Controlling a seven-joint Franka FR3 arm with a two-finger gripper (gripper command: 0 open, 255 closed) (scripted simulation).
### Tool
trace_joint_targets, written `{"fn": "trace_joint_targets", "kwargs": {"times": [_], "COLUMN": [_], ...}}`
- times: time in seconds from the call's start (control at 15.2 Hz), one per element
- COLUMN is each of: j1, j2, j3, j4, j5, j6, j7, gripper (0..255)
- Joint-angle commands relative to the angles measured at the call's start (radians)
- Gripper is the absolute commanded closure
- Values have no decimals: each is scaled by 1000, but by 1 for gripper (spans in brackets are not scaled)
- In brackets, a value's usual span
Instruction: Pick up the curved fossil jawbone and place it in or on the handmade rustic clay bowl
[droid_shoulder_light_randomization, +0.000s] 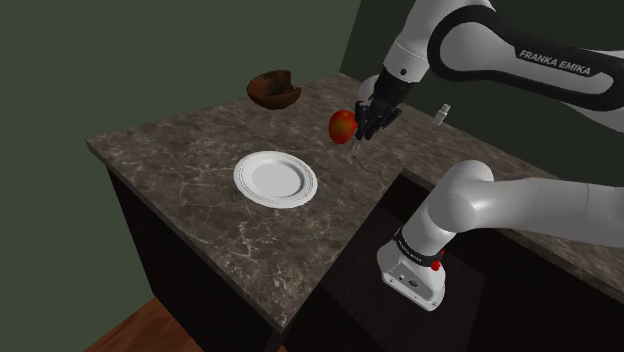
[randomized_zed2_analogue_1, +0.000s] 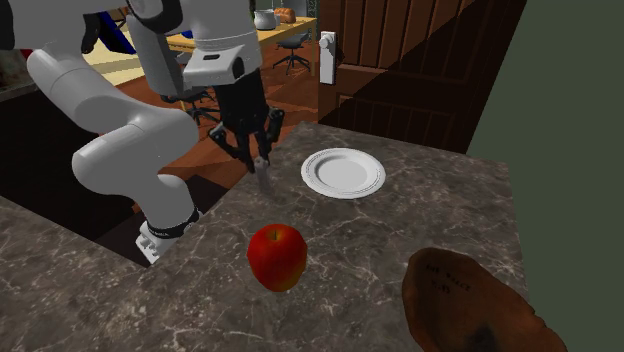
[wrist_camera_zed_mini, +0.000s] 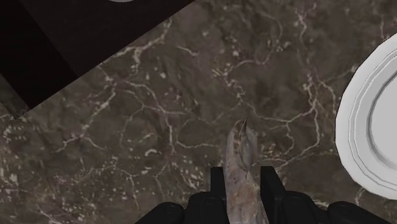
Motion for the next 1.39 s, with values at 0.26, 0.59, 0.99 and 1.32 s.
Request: {"fn": "trace_joint_targets", "kwargs": {"times": [0.26, 0.59, 0.99, 1.32], "j1": [-6, -11, -38, -65], "j2": [21, 43, 216, 421], "j3": [-9, -16, -30, -42], "j4": [91, 169, 265, 391], "j5": [-10, -18, -40, -63], "j6": [-70, -125, -51, 28], "j7": [2, 3, -23, -47], "gripper": [255, 255, 255, 255]}}
